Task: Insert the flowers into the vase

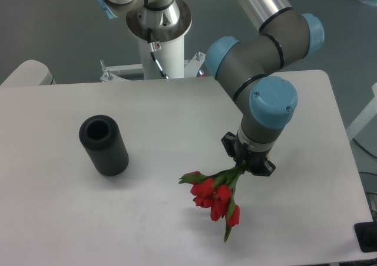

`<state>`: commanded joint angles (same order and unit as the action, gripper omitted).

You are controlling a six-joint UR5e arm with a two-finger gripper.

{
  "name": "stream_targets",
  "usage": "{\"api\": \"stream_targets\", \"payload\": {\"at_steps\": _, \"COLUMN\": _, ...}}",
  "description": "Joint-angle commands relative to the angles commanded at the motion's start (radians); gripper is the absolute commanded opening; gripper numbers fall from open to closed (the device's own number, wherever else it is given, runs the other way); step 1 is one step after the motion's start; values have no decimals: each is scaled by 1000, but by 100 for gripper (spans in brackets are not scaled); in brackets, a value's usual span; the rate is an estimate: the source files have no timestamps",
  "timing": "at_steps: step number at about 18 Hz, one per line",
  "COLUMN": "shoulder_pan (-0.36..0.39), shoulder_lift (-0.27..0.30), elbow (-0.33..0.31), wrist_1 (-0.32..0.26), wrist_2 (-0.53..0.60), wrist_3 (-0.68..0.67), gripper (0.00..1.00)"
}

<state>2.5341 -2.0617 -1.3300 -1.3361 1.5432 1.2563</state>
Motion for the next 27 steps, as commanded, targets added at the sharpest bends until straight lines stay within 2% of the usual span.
{"api": "stream_targets", "payload": {"at_steps": 7, "shoulder_pan": -6, "shoulder_lift": 2, "elbow": 0, "wrist_1": -5, "wrist_2": -8, "wrist_3": 0, "gripper": 0}}
{"api": "stream_targets", "payload": {"at_steps": 11, "shoulder_pan": -23, "shoulder_lift": 20, "elbow": -26, "wrist_1": -6, "wrist_2": -37, "wrist_3": 0, "gripper": 0}}
{"api": "stream_targets", "payload": {"at_steps": 18, "shoulder_pan": -48, "shoulder_lift": 98, "elbow": -97, "wrist_1": 0, "wrist_2": -346, "wrist_3": -21, "gripper": 0}}
{"api": "stream_targets", "payload": {"at_steps": 22, "shoulder_pan": -48, "shoulder_lift": 141, "elbow": -146, "wrist_1": -2, "wrist_2": -570, "wrist_3": -72, "gripper": 0}}
{"api": "stream_targets", "payload": {"at_steps": 27, "shoulder_pan": -63, "shoulder_lift": 169, "elbow": -141, "wrist_1": -6, "wrist_2": -744, "wrist_3": -127, "gripper": 0}}
